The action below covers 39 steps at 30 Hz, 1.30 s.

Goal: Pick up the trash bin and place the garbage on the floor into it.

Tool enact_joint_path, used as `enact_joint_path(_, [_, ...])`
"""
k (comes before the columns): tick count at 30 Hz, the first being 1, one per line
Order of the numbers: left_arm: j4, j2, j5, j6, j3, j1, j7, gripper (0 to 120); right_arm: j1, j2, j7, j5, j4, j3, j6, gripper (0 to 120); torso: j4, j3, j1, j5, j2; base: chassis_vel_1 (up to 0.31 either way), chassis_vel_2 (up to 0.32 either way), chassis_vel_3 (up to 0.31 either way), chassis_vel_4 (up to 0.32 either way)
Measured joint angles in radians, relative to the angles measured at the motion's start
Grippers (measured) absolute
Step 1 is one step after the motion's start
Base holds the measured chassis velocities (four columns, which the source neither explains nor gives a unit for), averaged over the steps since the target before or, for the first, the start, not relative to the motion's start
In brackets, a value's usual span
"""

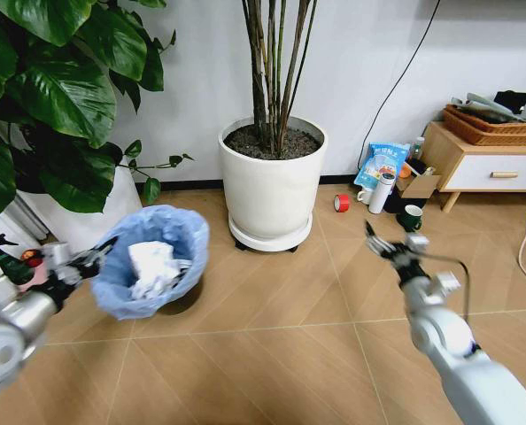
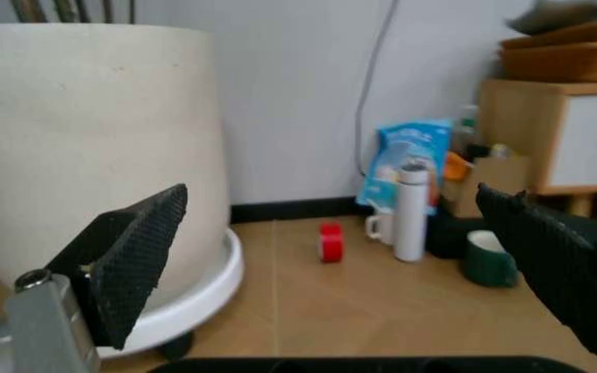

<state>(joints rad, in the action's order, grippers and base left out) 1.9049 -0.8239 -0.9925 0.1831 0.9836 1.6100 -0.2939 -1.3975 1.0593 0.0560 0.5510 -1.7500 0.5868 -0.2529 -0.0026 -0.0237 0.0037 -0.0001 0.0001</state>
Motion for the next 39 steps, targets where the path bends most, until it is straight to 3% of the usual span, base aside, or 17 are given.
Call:
enact_joint_path(5, [-0.013,-0.106,0.103,-0.032,0.040,0.054,-0.064,0,-0.184,0.126,-0.063,-0.048,-0.063,0.171,-0.072,100,0.0014,0.000,0.000,-0.0005,0.000,0.000,0.000,0.000,0.000])
enact_joint_path(7, [-0.022,-0.146,0.126,-0.045,0.033,0.054,-0.083,0,-0.284,0.198,-0.100,-0.062,-0.087,0.249,-0.113,100,-0.0006,0.000,0.000,-0.0019,0.000,0.000,0.000,0.000,0.000])
enact_joint_path(9, [-0.031,-0.176,0.142,-0.066,0.037,0.073,-0.105,0,-0.338,0.239,-0.137,-0.076,-0.089,0.291,-0.162,100,-0.0008,0.000,0.000,-0.0003,0.000,0.000,0.000,0.000,0.000])
enact_joint_path(13, [-0.040,-0.189,0.152,-0.089,0.043,0.088,-0.124,0,-0.369,0.269,-0.163,-0.081,-0.089,0.311,-0.211,100,0.0003,0.000,0.000,-0.0010,0.000,0.000,0.000,0.000,0.000])
enact_joint_path(24, [0.004,-0.185,0.141,-0.062,0.034,0.046,-0.093,0,-0.350,0.275,-0.168,-0.085,-0.096,0.280,-0.200,100,0.0003,0.000,0.000,-0.0004,0.000,0.000,0.000,0.000,0.000])
enact_joint_path(32, [0.015,-0.224,0.170,-0.039,0.005,-0.005,-0.066,0,-0.321,0.229,-0.175,-0.081,-0.049,0.237,-0.205,100,0.0004,0.000,0.000,-0.0006,0.000,0.000,0.000,0.000,0.000])
enact_joint_path(39, [0.002,-0.216,0.170,-0.037,0.001,-0.004,-0.064,0,-0.300,0.217,-0.175,-0.087,-0.025,0.220,-0.203,100,0.0004,0.000,0.000,-0.0006,0.000,0.000,0.000,0.000,0.000])
